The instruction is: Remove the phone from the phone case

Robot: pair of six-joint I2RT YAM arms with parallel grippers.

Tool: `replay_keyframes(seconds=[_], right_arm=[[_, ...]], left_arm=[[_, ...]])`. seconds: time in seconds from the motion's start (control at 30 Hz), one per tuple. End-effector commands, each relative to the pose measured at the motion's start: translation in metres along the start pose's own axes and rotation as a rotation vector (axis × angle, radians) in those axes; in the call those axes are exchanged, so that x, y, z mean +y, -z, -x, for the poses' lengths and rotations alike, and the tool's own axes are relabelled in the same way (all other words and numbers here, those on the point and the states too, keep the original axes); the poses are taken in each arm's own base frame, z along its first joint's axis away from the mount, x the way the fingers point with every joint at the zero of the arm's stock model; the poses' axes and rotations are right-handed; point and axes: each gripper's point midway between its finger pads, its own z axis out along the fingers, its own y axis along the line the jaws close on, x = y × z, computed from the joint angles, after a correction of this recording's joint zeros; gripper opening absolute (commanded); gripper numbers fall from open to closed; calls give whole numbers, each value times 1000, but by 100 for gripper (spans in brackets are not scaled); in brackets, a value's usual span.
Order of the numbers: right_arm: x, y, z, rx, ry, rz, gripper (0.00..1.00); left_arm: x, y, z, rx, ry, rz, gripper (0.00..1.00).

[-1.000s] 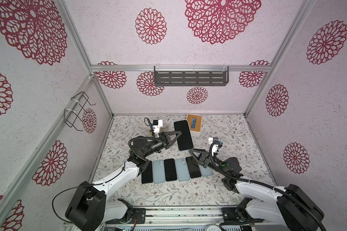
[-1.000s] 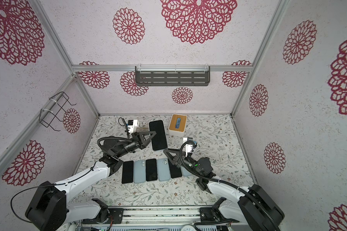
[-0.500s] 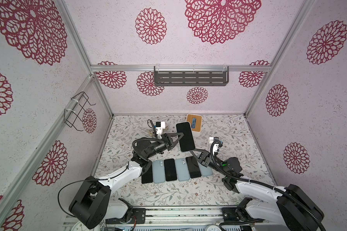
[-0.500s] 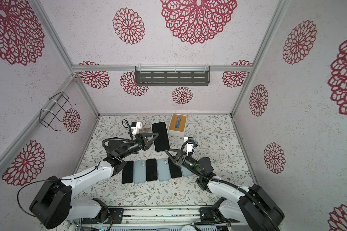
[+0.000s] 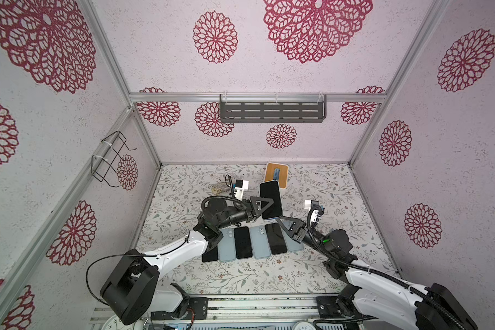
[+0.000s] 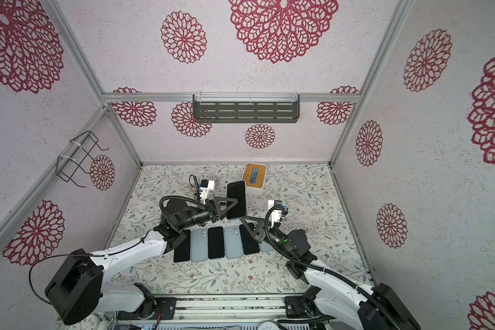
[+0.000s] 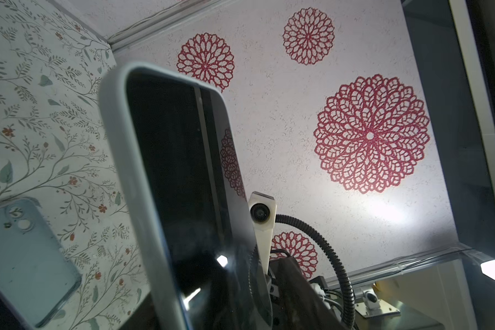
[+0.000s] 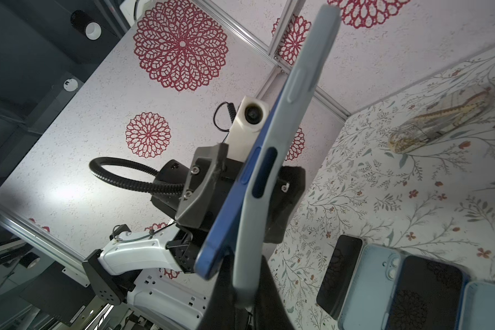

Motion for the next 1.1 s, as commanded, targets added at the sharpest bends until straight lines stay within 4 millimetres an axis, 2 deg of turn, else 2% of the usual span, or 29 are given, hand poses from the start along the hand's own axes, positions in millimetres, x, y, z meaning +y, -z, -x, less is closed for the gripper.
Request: replay_keyframes(seconds=[0.0,0.23,0.47,0.63,0.7,0.83,1.07], right_arm=[[14,6,12,-59,34,28,0],[-3,20,6,-66,4,-55,0],[-16,33,-2,-72,-36,-81,0],[-26,42,-6,-80,-64,-118,0],[-29,45,-7,-84,-68,-129,0],[-33,47,-9,-83,-73,-150,0],[-40,50,-11,-75,-90,-191,0]], left_arm=[[8,-6,0,15,-59,63,57],[32,-6,2,29,-161,242,69],[53,-19,-11,99,-201,316,69],[78,-9,-8,85,-250,479,68],[79,-8,-8,81,-272,495,69],[77,-18,-19,120,-311,483,69],[50,-31,-56,230,-507,439,71]])
